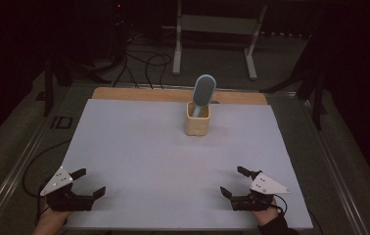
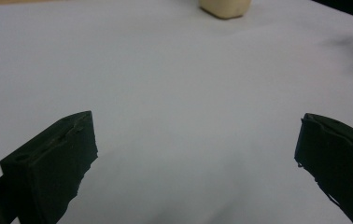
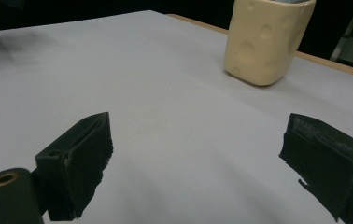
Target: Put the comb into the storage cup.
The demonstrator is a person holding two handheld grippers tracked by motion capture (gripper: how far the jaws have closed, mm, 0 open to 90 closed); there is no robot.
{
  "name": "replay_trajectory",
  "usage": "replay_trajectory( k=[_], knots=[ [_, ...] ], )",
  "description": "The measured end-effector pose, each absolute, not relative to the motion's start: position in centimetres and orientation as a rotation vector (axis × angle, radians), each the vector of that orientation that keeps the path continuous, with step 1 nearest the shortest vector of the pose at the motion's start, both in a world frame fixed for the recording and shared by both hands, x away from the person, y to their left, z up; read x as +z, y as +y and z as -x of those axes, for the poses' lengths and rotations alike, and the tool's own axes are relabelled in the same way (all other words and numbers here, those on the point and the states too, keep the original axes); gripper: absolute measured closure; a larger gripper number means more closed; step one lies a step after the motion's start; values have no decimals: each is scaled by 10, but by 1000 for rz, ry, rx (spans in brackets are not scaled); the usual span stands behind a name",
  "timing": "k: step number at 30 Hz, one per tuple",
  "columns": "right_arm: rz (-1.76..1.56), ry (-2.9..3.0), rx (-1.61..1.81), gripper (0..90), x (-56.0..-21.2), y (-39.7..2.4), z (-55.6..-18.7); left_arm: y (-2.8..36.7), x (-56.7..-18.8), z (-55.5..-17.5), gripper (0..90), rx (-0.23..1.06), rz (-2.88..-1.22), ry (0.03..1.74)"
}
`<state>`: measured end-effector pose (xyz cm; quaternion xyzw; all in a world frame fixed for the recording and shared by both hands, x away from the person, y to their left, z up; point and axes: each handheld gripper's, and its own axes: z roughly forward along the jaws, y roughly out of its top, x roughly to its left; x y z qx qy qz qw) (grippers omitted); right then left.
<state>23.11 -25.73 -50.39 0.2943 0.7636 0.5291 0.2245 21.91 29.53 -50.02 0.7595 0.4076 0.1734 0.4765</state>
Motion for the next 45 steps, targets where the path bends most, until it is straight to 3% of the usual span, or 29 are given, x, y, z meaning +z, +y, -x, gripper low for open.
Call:
replay_trajectory(
  k=[18,45],
  knots=[
    [-800,2114,1452,85,-504,-257,-231,300,-507,-203,0,527,-1856,1139],
    [-803,2107,1446,85,-503,-258,-231,290,-509,-202,0,553,-1871,1090]
  ],
)
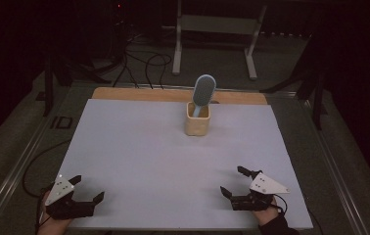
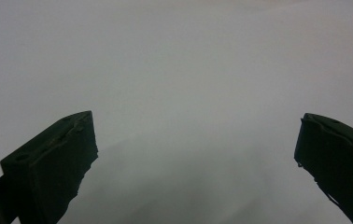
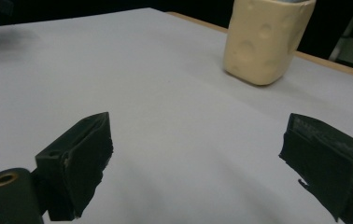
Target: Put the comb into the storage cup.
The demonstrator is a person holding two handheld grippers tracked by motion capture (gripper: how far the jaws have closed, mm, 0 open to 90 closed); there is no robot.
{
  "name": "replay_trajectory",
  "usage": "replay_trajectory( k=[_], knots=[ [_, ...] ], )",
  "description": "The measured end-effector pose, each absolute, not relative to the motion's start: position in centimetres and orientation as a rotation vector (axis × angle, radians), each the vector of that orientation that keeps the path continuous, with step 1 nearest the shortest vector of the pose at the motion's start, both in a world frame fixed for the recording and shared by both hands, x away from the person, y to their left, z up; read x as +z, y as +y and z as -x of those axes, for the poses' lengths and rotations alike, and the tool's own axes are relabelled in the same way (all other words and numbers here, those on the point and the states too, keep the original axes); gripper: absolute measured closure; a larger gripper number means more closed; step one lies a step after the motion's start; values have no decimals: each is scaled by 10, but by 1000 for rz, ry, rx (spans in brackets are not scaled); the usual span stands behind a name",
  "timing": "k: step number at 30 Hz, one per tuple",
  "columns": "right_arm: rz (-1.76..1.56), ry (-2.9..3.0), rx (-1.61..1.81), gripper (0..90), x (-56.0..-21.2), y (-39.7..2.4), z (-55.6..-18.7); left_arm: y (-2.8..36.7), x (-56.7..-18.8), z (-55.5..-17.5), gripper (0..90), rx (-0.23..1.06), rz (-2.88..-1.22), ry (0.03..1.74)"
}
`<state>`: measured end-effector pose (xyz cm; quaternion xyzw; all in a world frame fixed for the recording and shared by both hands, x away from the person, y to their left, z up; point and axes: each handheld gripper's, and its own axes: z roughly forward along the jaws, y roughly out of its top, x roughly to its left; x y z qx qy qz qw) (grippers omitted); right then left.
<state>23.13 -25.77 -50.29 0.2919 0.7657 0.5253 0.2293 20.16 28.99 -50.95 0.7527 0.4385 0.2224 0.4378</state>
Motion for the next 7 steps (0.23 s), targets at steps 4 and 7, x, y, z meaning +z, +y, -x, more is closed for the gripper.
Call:
replay_trajectory(
  k=[4,7],
  knots=[
    [-804,2116,1439,85,-504,-257,-232,292,-510,-202,0,551,-1852,1104],
    [-804,2124,1443,85,-505,-256,-232,293,-510,-202,0,549,-1848,1108]
  ],
)
